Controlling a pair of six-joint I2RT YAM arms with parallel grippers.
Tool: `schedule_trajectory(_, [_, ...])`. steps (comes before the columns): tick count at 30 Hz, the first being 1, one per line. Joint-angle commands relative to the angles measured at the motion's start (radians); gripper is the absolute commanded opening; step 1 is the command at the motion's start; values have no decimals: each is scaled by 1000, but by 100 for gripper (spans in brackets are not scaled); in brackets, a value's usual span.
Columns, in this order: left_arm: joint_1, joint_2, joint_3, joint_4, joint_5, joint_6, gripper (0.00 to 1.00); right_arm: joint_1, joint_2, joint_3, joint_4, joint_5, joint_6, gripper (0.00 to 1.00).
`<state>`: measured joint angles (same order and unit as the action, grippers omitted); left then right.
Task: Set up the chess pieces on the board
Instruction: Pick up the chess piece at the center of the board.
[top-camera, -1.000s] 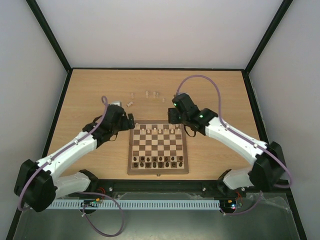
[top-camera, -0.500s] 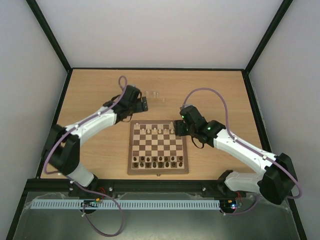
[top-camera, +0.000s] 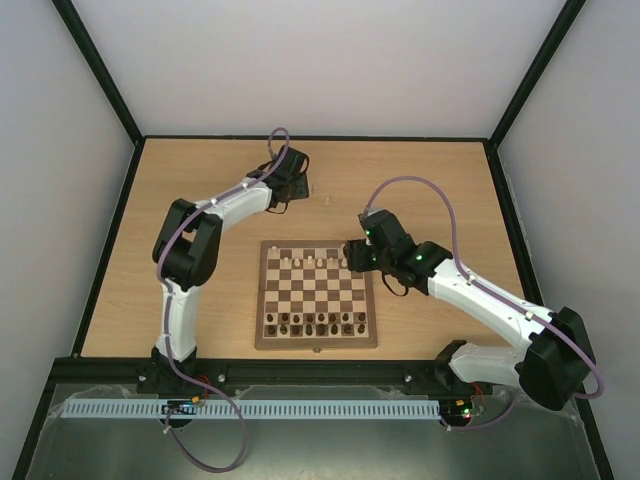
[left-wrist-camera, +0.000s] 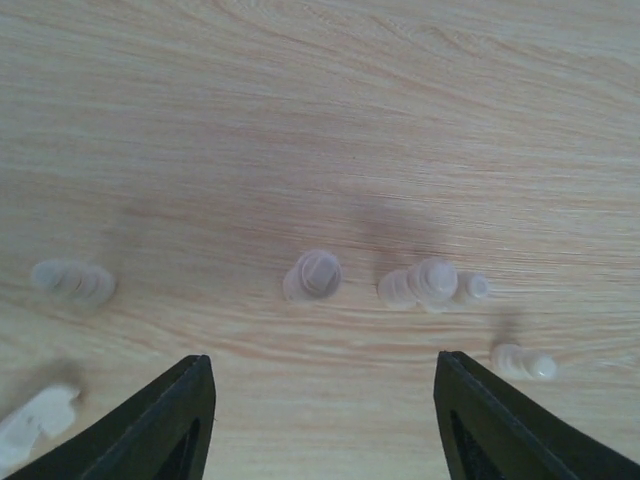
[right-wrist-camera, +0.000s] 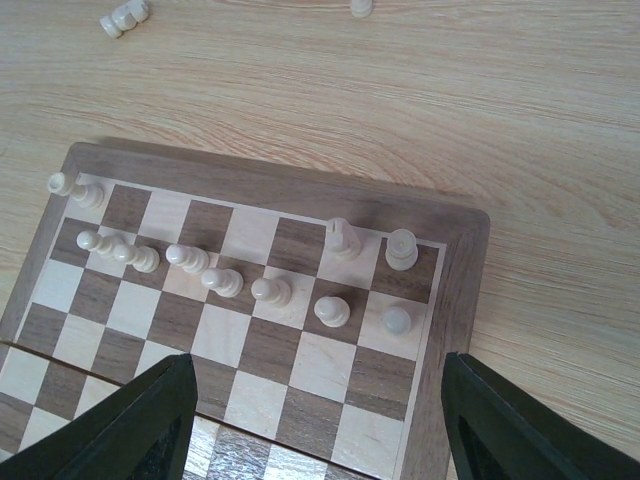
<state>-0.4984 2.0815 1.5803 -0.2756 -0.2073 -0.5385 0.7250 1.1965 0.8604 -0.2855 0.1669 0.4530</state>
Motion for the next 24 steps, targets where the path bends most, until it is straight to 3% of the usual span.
schedule_trajectory(1, [26,60,80,-15,2,24,61,-8,-2,-12,10,-20,-13,68])
schedule_trajectory(8, [59,160,161,-6,11,52,47,-12,9,-13,14,-23,-14,68])
schedule_trajectory(24, [55,199,171,20,56,63,45,-20,22,-9,16,-23,-17,67])
